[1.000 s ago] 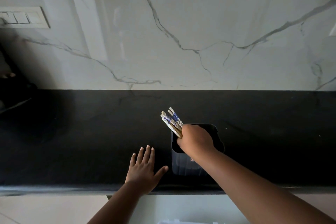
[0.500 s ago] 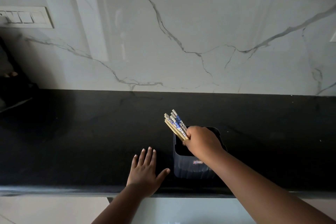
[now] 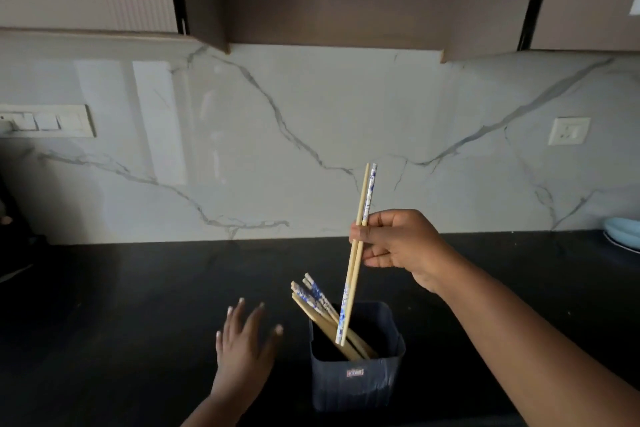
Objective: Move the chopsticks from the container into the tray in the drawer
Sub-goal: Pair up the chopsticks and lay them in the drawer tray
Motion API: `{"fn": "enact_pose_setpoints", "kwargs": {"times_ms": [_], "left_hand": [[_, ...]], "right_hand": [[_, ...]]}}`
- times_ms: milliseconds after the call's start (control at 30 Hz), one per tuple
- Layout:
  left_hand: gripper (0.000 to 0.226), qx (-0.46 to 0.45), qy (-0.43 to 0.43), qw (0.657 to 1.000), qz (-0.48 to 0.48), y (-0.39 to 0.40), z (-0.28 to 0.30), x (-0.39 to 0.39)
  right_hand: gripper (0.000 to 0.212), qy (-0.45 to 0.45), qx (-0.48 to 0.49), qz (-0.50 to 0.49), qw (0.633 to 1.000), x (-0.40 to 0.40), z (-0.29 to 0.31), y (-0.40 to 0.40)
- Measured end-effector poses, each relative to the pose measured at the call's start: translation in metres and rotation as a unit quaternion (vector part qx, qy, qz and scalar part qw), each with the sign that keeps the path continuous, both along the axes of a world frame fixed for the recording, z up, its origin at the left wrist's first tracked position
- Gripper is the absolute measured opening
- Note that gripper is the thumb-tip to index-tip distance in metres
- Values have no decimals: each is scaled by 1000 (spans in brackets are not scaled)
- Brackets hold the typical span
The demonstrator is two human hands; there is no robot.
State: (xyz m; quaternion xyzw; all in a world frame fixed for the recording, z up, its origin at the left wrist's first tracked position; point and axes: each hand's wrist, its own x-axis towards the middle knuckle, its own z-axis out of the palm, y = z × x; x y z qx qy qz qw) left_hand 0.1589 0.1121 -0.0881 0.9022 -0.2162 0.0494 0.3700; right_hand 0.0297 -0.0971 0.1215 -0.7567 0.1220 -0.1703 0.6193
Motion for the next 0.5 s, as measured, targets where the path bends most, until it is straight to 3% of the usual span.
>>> {"fn": "enact_pose_setpoints", "kwargs": {"times_ms": [67,167,300,500], "left_hand": [[45,-159,-52,985,-26,-3,48,-4],[27,-273,37,950,-147,-12,114,-25],[12,-211,187,926,-253,-21,147,-47],[5,-219,272,910,-222,-18,145,-54]], "right_hand": [[11,8,29,6,1000,1,1,1],[14,20,74,21,997,4,-7,8],[16,27,99,34,994,8,-17,21],[15,39,86,36,995,10,-20,32]]}}
